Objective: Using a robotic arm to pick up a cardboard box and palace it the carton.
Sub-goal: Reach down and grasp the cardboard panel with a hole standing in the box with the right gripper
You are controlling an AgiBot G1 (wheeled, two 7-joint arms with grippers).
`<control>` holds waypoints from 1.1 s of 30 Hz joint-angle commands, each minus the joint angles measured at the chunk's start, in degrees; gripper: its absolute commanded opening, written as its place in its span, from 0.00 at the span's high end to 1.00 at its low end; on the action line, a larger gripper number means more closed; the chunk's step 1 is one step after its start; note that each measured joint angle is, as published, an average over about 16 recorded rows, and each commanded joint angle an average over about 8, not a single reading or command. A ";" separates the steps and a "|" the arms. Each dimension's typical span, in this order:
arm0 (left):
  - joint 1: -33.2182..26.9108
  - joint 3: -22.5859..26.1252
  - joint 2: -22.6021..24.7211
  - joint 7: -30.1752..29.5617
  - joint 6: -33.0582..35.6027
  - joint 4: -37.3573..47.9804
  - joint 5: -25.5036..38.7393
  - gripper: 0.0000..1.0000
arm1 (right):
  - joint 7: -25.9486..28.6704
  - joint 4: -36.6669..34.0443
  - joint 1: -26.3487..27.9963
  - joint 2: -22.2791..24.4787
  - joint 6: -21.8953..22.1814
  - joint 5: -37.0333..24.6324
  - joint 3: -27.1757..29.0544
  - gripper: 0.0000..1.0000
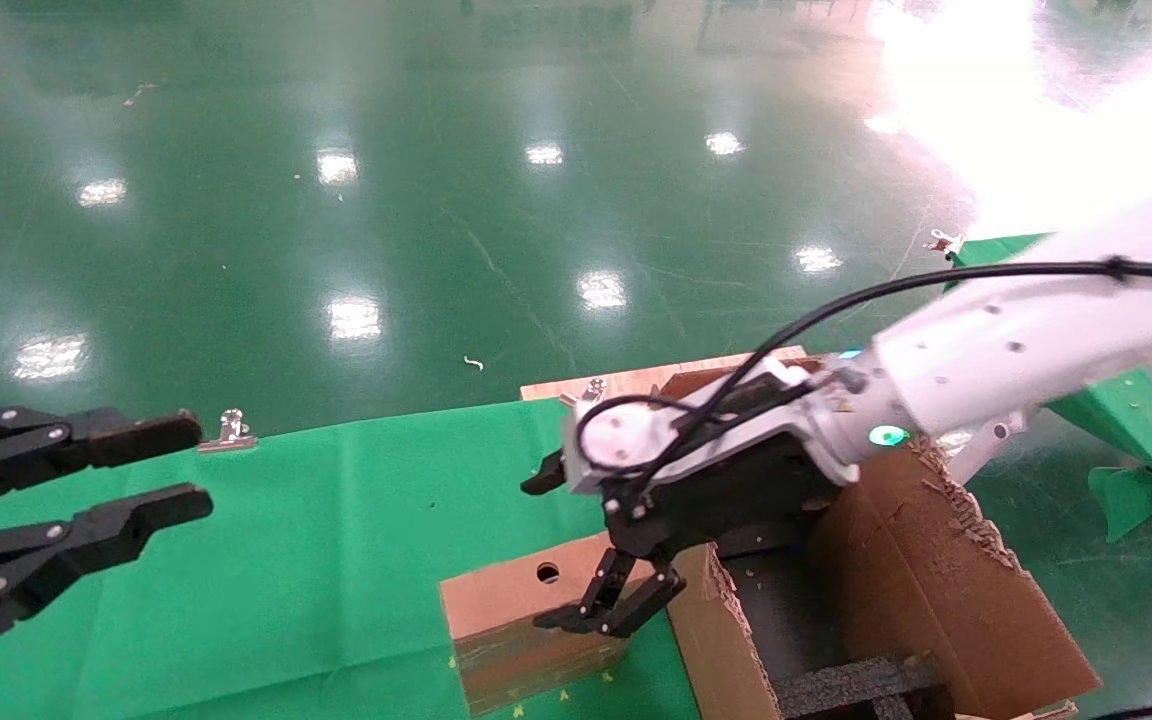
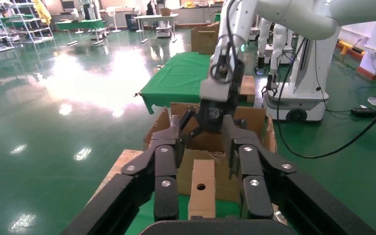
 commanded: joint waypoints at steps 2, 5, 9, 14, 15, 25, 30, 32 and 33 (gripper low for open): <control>0.00 0.00 0.00 0.00 0.00 0.00 0.00 1.00 | -0.51 -1.60 2.33 -2.22 -0.12 -3.19 -3.16 0.00; 0.00 0.00 0.00 0.00 0.00 0.00 0.00 1.00 | -1.43 -3.54 4.31 -4.25 -0.14 -5.33 -6.05 0.00; 0.00 0.00 0.00 0.00 0.00 0.00 0.00 1.00 | -2.88 -6.25 6.63 -6.79 -0.19 -7.64 -9.72 0.00; 0.00 0.00 0.00 0.00 0.00 0.00 0.00 1.00 | -4.94 -9.62 9.16 -9.76 -0.29 -9.87 -14.27 0.00; 0.00 0.00 0.00 0.00 0.00 0.00 0.00 1.00 | -5.37 -10.20 9.60 -10.32 -0.31 -10.24 -15.17 0.00; 0.00 0.00 0.00 0.00 0.00 0.00 0.00 0.11 | -9.17 -14.81 12.70 -14.43 -0.22 -11.10 -22.31 0.06; 0.01 0.00 -0.01 0.01 -0.01 0.01 -0.01 0.00 | -9.82 -16.18 13.39 -15.22 -0.23 -10.60 -23.88 0.66; 0.01 0.00 -0.01 0.01 -0.01 0.02 -0.01 0.00 | -9.90 -16.42 13.54 -15.36 -0.23 -10.52 -24.15 0.91; 0.01 0.00 -0.01 0.01 -0.01 0.02 -0.01 0.00 | -9.90 -16.44 13.56 -15.36 -0.23 -10.45 -24.16 0.97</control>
